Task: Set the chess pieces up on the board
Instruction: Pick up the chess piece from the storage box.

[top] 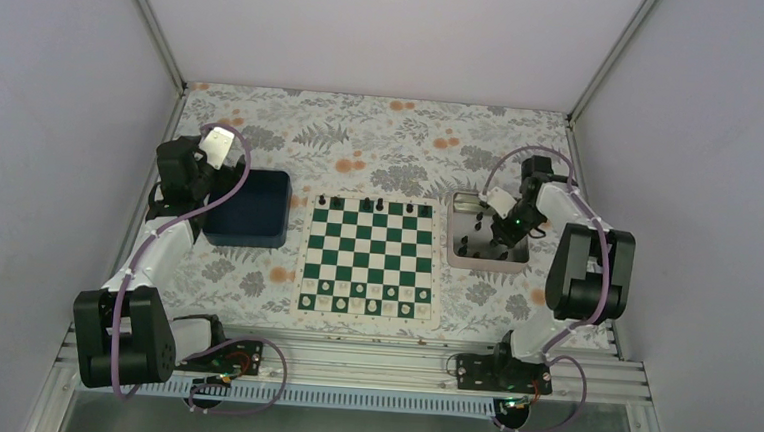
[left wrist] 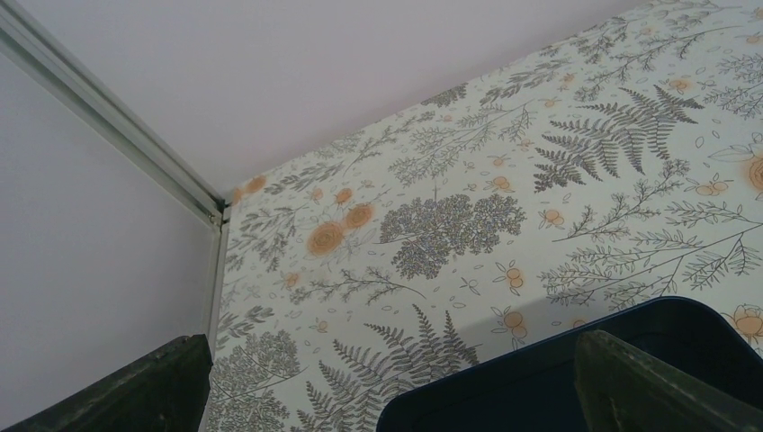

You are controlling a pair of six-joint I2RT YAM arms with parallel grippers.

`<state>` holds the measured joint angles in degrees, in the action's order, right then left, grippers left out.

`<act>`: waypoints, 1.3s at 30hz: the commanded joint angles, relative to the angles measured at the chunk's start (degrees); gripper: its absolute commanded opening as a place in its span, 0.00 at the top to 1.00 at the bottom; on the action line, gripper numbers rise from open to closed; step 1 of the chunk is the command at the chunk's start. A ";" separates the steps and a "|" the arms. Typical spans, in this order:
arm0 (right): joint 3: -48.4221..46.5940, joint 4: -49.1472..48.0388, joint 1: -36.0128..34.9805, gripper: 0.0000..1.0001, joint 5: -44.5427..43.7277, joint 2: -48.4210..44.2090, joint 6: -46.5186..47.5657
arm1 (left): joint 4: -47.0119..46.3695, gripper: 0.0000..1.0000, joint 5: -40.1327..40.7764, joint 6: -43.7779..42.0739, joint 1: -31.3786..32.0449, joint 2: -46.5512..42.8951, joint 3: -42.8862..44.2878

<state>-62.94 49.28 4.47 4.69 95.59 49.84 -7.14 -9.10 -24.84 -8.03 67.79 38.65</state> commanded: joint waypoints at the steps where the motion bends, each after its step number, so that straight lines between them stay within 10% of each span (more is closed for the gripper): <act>1: 0.23 -0.99 0.69 0.62 1.88 2.33 0.96 | -0.24 0.00 -0.93 0.23 -0.31 0.33 1.00; 20: -5.40 5.30 -0.52 0.93 2.94 0.36 0.36 | -0.51 0.00 -0.83 0.19 -0.32 0.41 0.73; 39: -44.83 18.77 -29.76 0.93 -0.10 19.73 -4.61 | -0.42 0.00 -1.09 0.25 -0.31 -1.13 0.57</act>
<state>-102.52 64.07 -21.82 4.82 109.10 46.59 -7.14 -9.28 -24.84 -8.03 67.85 38.65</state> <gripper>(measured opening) 0.079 0.999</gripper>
